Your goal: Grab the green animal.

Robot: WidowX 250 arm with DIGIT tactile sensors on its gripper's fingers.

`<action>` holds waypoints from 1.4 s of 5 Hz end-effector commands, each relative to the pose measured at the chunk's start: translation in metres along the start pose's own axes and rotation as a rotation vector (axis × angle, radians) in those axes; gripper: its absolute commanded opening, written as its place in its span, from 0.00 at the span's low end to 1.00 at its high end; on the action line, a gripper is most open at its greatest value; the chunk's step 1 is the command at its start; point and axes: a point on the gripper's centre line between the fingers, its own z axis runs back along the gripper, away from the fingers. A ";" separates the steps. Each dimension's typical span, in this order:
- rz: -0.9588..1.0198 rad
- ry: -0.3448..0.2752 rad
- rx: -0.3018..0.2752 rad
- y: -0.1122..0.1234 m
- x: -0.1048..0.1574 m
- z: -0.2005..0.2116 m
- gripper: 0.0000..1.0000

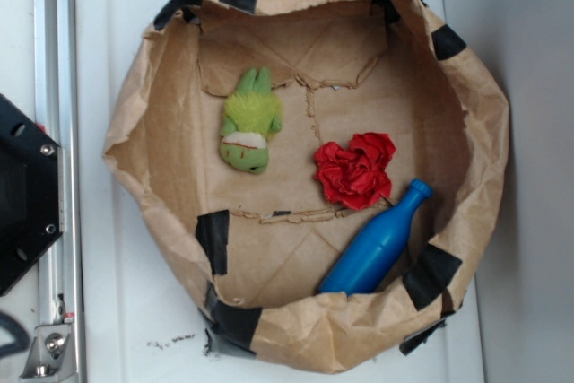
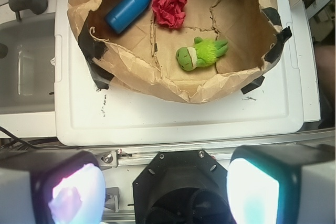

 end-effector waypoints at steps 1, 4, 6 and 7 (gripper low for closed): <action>0.000 0.000 0.000 0.000 0.000 0.000 1.00; 0.502 -0.060 0.063 0.030 0.144 -0.017 1.00; 0.991 -0.219 0.069 0.037 0.120 -0.081 1.00; 0.991 -0.219 0.069 0.037 0.120 -0.081 1.00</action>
